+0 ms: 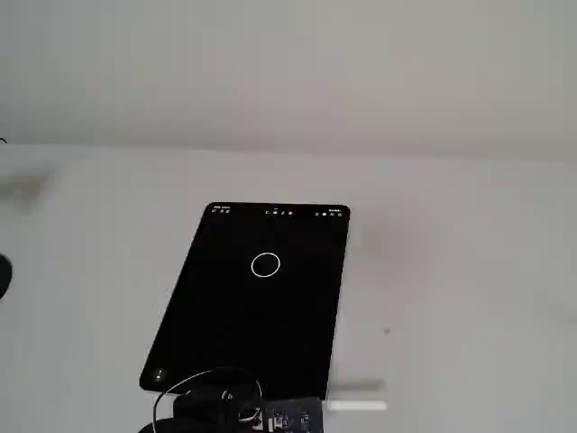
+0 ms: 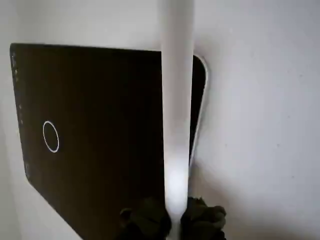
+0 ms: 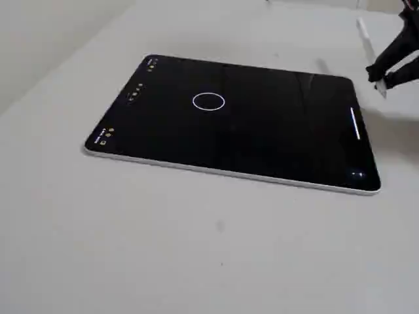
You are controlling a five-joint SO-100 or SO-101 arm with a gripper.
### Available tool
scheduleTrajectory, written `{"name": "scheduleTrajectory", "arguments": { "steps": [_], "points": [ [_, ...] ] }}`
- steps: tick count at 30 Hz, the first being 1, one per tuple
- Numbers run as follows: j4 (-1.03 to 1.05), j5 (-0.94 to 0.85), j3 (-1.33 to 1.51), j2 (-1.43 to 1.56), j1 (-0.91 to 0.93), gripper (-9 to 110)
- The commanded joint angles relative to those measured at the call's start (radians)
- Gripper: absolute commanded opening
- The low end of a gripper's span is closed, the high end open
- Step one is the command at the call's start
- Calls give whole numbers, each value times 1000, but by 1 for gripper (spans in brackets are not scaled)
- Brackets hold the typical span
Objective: Draw 2 dots in a circle representing the eyes of a stickman
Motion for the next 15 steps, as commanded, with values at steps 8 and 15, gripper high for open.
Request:
{"name": "scheduleTrajectory", "arguments": {
  "steps": [8,15],
  "points": [
    [2,-20,-5,15,-18,0],
    [0,-20,-6,15,-11,0]
  ]
}}
